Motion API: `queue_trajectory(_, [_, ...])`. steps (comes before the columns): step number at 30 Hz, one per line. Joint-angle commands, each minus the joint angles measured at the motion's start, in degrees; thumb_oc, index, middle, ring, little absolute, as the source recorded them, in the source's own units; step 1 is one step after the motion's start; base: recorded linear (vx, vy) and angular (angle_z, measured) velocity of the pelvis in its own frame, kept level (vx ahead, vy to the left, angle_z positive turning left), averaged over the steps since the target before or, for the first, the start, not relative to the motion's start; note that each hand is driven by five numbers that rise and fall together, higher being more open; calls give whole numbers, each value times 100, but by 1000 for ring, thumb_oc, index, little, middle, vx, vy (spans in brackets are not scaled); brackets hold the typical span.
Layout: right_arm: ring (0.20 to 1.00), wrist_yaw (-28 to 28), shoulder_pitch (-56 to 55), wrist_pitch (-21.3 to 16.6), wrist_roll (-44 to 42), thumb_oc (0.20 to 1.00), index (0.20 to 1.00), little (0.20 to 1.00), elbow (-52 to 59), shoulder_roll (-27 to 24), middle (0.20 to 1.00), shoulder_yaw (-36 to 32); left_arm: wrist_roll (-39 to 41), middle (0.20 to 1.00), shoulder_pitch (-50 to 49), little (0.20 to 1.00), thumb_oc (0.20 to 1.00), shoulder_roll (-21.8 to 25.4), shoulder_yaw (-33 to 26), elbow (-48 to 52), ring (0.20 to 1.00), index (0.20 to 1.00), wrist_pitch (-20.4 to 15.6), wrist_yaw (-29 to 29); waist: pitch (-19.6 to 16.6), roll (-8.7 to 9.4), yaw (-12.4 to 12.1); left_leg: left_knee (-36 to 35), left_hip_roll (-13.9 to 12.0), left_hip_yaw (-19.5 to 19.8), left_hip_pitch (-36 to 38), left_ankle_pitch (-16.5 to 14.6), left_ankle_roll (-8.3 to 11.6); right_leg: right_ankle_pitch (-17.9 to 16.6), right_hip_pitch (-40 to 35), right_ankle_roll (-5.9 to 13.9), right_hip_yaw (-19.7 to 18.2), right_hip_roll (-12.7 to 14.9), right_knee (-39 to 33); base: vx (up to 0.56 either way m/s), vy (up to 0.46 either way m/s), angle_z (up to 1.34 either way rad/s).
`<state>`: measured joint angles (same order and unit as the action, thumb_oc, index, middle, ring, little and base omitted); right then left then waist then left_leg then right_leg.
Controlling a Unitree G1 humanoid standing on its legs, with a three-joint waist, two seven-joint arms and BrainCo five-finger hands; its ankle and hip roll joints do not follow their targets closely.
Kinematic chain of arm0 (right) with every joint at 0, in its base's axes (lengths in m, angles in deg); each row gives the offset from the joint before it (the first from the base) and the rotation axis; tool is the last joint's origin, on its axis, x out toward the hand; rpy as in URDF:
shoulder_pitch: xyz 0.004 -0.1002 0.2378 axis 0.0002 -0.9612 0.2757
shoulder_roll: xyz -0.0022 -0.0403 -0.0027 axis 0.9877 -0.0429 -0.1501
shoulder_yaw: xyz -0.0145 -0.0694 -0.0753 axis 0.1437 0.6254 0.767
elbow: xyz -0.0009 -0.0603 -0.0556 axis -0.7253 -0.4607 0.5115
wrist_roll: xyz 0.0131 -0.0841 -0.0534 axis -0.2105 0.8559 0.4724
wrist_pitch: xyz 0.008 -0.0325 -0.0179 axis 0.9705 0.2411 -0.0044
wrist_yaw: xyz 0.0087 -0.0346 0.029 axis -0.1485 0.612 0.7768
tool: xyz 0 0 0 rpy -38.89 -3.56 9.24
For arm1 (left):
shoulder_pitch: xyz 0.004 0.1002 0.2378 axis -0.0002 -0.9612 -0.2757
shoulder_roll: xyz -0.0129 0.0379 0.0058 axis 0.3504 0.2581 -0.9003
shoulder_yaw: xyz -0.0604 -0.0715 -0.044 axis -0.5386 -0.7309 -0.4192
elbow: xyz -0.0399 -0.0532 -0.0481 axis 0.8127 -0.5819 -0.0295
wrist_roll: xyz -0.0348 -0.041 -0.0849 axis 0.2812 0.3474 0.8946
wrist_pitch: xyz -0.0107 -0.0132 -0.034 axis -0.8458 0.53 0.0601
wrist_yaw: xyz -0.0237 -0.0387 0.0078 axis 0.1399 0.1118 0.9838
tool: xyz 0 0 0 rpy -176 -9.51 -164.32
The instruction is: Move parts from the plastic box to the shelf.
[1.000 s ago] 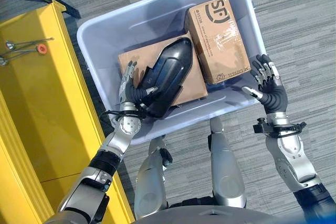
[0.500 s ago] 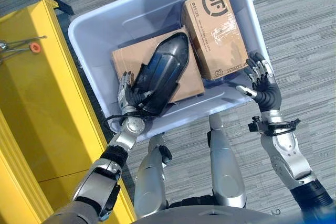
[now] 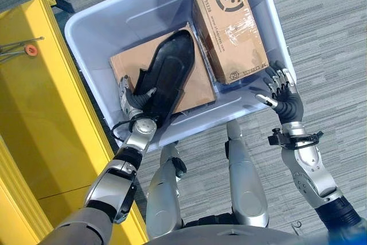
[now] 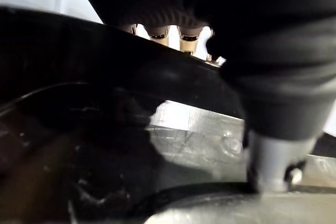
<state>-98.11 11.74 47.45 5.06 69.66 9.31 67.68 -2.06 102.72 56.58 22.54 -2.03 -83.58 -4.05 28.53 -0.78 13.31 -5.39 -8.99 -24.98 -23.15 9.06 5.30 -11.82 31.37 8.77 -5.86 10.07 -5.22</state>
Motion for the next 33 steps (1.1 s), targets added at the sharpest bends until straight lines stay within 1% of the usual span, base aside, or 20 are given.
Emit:
queue_trajectory(1, [1000,6,273,-411,-50,1000,1000,1000,196,-60,1000,-152,120,200,379,200,200,57,131,-888,200,200,328,560,121,292,107,703,-403,348,172,-488,387,322,59,90,292,225,775,0,0,0])
queue_trajectory(7, [1000,24,239,-428,-69,1000,1000,1000,215,-128,1000,-174,-10,200,322,200,200,-18,240,-807,200,200,348,532,108,292,102,749,-425,349,132,-512,381,321,88,87,289,219,794,0,0,0])
queue_trajectory(18, [1000,29,211,-469,-151,1000,1000,1000,209,-148,1000,-154,16,200,234,200,200,-12,217,-726,200,200,320,508,36,271,79,833,-425,414,66,-543,382,351,76,72,324,213,834,0,0,0])
queue_trajectory(19, [1000,27,215,-469,-148,1000,1000,1000,204,-148,1000,-148,32,200,235,200,200,-19,216,-701,200,200,308,513,33,270,74,847,-424,424,61,-544,384,355,74,70,327,212,842,0,0,0])
queue_trajectory(21, [1000,2,222,-452,-131,1000,1000,1000,188,-147,1000,-141,222,200,167,200,200,-51,166,-491,200,200,173,576,8,252,55,854,-416,431,70,-551,380,363,51,63,340,216,852,0,0,0])
queue_trajectory(23, [1000,-14,207,-449,-143,1000,1000,1000,185,-141,1000,-146,428,200,23,200,200,-44,120,-52,200,200,-13,649,-19,237,34,841,-405,442,101,-556,375,367,8,59,358,217,846,-6,12,4])
queue_trajectory(27, [1000,-34,182,-430,-159,1000,1000,1000,193,-140,1000,-168,470,200,-415,200,200,74,128,962,200,200,-224,695,-91,192,-38,791,-379,488,208,-546,370,378,-115,59,392,235,831,-1,2,1])
queue_trajectory(28, [1000,-51,168,-419,-144,1000,1000,1000,204,-149,1000,-182,462,200,-566,200,200,111,107,1407,200,200,-275,668,-118,173,-63,771,-368,508,241,-544,368,372,-157,61,401,244,818,0,0,0])
queue_trajectory(29, [1000,-36,150,-399,-147,1000,1000,1000,208,-164,1000,-195,501,200,-818,200,200,195,1,1955,200,200,-406,707,-169,145,-113,708,-349,544,306,-524,366,375,-243,65,425,264,787,0,0,0])
queue_trajectory(30, [1000,-36,146,-398,-147,1000,1000,1000,209,-163,1000,-191,499,200,-833,200,200,197,-2,1971,200,200,-398,708,-171,147,-110,704,-348,544,311,-522,365,375,-247,65,426,264,785,0,0,0])
queue_trajectory(32, [1000,44,98,-308,-206,1000,1000,1000,232,-181,1000,-242,566,200,-1329,200,200,355,-288,2840,200,200,-560,922,-377,97,-202,540,-296,588,551,-494,363,383,-485,91,491,311,707,36,35,4])
queue_trajectory(33, [1000,44,96,-308,-206,1000,1000,1000,233,-181,1000,-239,566,200,-1339,200,200,357,-292,2850,200,200,-556,924,-377,99,-198,535,-295,588,557,-492,363,383,-490,91,493,311,705,-40,-3,6])
